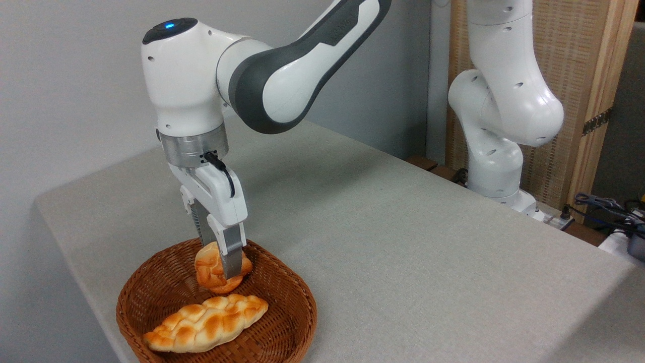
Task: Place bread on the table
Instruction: 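Close the gripper fingers around the round bun, then lift the round bun up out of the basket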
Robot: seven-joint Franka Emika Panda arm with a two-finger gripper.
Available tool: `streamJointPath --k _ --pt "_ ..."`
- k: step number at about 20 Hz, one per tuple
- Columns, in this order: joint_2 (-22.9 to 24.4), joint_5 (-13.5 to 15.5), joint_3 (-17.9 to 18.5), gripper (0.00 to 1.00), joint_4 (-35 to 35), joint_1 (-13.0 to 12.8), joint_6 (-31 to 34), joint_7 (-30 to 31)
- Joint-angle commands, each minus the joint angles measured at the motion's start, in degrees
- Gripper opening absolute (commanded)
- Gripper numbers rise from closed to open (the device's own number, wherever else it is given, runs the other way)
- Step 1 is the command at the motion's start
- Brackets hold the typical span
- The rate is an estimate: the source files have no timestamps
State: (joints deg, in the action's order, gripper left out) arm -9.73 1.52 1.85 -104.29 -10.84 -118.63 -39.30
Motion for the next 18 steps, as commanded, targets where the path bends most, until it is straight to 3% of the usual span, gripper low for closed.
streamJointPath --k 1,7,12,18 --pt "0.85 -0.82 0.52 0.36 -0.12 -0.24 -1.07 -0.6" --pt "1.73 -0.38 0.61 0.36 0.49 -0.24 -0.99 -0.51" --pt "6.91 0.06 1.4 0.37 0.67 -0.15 -0.99 -0.25" --pt "10.35 1.73 1.67 0.42 0.32 -0.32 6.46 0.11"
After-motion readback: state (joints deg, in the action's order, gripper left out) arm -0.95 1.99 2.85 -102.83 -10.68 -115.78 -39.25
